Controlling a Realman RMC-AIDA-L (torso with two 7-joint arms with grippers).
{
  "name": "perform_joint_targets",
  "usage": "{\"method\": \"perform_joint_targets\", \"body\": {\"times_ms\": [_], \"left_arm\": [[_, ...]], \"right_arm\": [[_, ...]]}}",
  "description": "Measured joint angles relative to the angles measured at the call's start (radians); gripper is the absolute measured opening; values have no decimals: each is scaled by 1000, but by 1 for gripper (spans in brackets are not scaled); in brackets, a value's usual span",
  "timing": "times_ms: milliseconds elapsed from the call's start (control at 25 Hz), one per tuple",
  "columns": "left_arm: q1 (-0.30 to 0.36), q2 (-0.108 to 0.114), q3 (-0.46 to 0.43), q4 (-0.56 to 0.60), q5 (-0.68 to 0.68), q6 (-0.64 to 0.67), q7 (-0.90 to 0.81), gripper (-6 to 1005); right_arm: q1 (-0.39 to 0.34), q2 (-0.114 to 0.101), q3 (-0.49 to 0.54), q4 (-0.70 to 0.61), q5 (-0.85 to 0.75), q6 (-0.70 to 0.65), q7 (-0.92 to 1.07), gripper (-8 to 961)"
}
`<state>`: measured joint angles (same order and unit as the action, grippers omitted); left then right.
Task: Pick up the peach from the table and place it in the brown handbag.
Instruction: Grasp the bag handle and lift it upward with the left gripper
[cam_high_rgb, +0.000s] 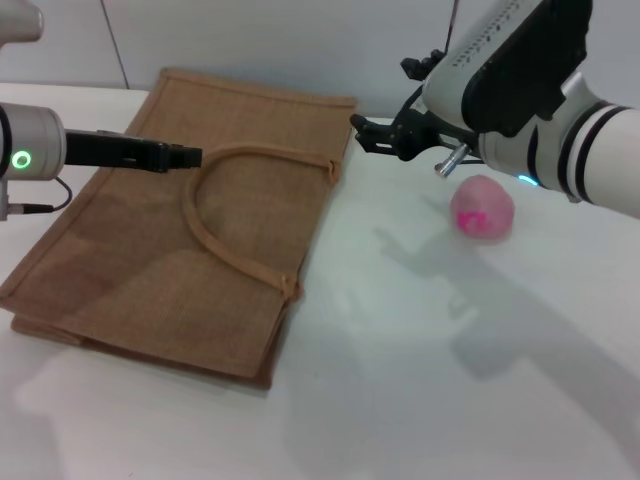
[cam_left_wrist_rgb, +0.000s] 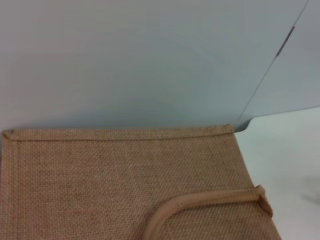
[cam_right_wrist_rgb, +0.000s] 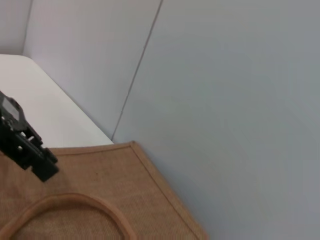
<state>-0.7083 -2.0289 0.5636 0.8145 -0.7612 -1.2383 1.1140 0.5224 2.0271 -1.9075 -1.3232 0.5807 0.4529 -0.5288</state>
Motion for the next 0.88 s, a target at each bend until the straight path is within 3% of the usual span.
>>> {"method": "perform_joint_targets", "body": {"times_ms": [240, 520, 880], "left_arm": [[40, 3, -14, 8, -23, 5, 3, 293], [44, 1, -27, 17, -33, 3, 25, 292], [68, -3, -24, 12, -50, 22, 45, 292]], "right_arm": [[2, 2, -7, 0, -31, -10, 36, 866], [-2, 0, 6, 32, -36, -46, 91, 866], [-24, 0, 70, 44, -36, -79, 148, 866]]}}
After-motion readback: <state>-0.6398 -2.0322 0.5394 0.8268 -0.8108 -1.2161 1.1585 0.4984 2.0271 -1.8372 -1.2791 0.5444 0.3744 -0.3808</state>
